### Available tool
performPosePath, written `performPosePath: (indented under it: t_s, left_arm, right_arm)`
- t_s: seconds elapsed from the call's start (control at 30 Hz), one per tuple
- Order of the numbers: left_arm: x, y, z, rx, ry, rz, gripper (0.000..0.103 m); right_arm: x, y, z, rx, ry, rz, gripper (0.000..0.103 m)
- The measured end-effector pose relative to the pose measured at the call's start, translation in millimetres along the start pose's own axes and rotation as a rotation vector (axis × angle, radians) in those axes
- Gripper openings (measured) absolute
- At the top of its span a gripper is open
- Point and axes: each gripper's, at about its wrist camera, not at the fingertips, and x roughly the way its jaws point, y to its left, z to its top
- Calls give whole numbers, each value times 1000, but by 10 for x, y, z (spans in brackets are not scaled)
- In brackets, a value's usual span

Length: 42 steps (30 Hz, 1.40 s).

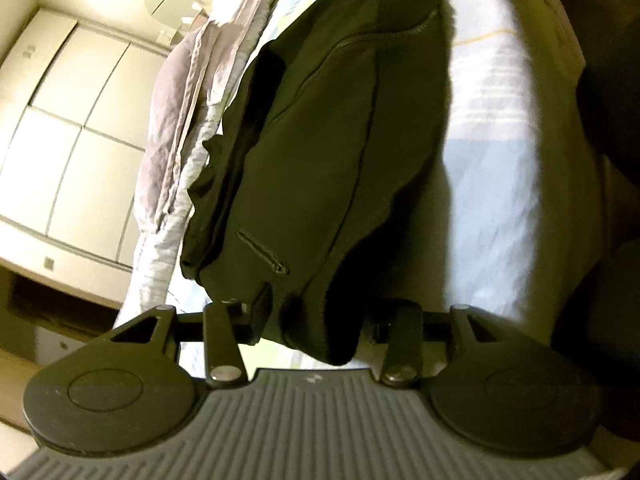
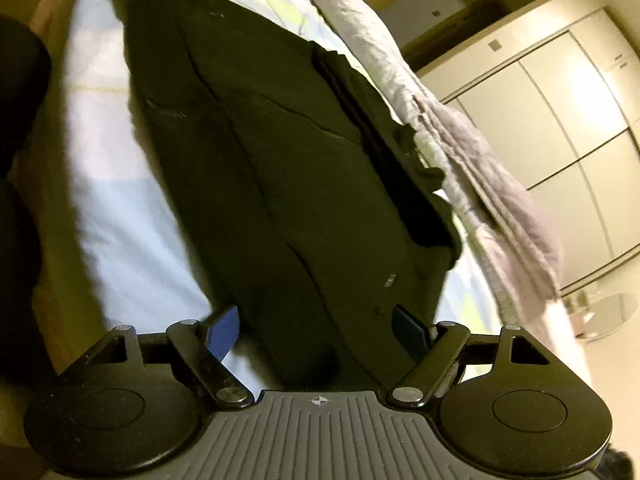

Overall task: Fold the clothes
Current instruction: 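Grasp the folded black jacket with both grippers and lift it off the sheet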

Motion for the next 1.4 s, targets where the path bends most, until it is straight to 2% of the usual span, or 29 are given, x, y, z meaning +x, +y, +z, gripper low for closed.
performPosePath:
  t_s: [0.13, 0.2, 0.27, 0.33, 0.4, 0.5, 0.6, 0.7, 0.73, 0.77, 0.8, 0.83, 0.9, 1.0, 1.1, 1.3, 1.4]
  left_arm:
    - [36, -86, 68, 62, -11, 26, 39]
    - [69, -65, 85, 62, -8, 16, 35]
    - [82, 15, 84, 24, 0, 9, 17]
    - [57, 130, 62, -42, 5, 3, 14]
    - [35, 247, 53, -118, 8, -24, 14]
    - [32, 287, 74, -158, 9, -37, 13]
    - [39, 288, 76, -167, 15, -49, 13]
    - [19, 426, 40, -232, 15, -73, 12]
    - [14, 497, 30, -257, 14, -78, 11]
    - [17, 576, 29, -279, 11, -80, 11]
    - [18, 649, 31, -296, 9, -81, 11]
    - [18, 716, 38, -309, 6, -80, 11]
    - [5, 809, 63, -313, -1, -79, 10]
    - [-27, 886, 73, -322, -3, -90, 9]
    - [-131, 943, 41, -343, 1, -79, 8]
    - [-719, 976, 15, -354, -40, -3, 6]
    - [-1124, 891, -14, -358, -52, 3, 6]
  right_arm:
    - [46, 118, 68, -36, -32, -30, 79]
    - [69, 177, 102, -53, -49, -46, 79]
    - [100, 197, 101, -77, -53, -69, 79]
    - [156, 154, 14, -124, -24, -116, 79]
    - [218, 35, -140, -111, 15, -152, 79]
    - [256, -35, -217, -94, 47, -194, 79]
    - [245, 66, -203, -154, 35, -180, 63]
    - [253, 23, -272, -140, 48, -167, 62]
    - [255, -20, -307, -120, 55, -169, 57]
    - [274, -75, -337, -105, 75, -166, 48]
    - [299, -134, -367, -93, 100, -161, 23]
    - [303, -180, -376, -87, 106, -155, 13]
    - [292, -263, -364, -79, 107, -147, 12]
    - [241, -376, -290, -49, 109, -152, 5]
    - [174, -483, -196, -12, 107, -168, 4]
    - [-324, -515, -25, -13, 83, -200, 3]
    - [-665, -415, 71, -12, 58, -222, 3]
